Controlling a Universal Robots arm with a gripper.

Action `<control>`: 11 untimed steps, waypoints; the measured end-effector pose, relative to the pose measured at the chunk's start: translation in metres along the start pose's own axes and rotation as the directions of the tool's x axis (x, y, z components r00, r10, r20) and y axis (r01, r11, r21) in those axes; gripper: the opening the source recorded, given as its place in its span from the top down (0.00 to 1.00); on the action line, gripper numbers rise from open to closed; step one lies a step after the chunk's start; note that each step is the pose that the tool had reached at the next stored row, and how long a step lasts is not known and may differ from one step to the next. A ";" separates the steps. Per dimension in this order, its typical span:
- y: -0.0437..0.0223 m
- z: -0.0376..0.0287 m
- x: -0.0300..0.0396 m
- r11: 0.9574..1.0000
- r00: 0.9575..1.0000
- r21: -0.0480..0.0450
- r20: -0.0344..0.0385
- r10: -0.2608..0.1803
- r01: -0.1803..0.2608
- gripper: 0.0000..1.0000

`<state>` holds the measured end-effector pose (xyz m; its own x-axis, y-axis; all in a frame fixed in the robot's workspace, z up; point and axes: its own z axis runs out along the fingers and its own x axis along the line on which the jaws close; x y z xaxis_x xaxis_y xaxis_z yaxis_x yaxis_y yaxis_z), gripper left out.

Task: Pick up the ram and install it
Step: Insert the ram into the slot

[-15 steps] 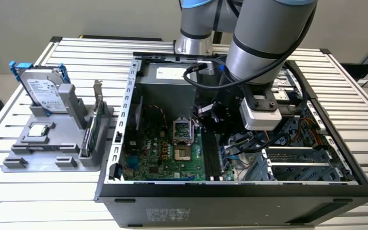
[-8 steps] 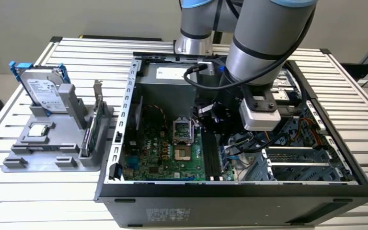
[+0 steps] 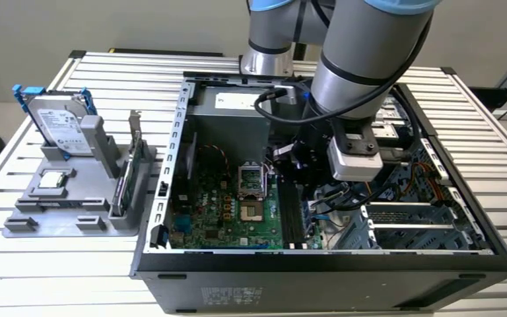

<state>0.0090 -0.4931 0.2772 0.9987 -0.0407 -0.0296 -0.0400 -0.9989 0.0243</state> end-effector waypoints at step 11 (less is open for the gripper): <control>-0.0040 0.0050 0.0026 1.000 1.000 0.010 0.001 0.010 -0.010 1.00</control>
<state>0.0117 -0.4894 0.2720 0.9983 -0.0503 -0.0300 -0.0498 -0.9986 0.0150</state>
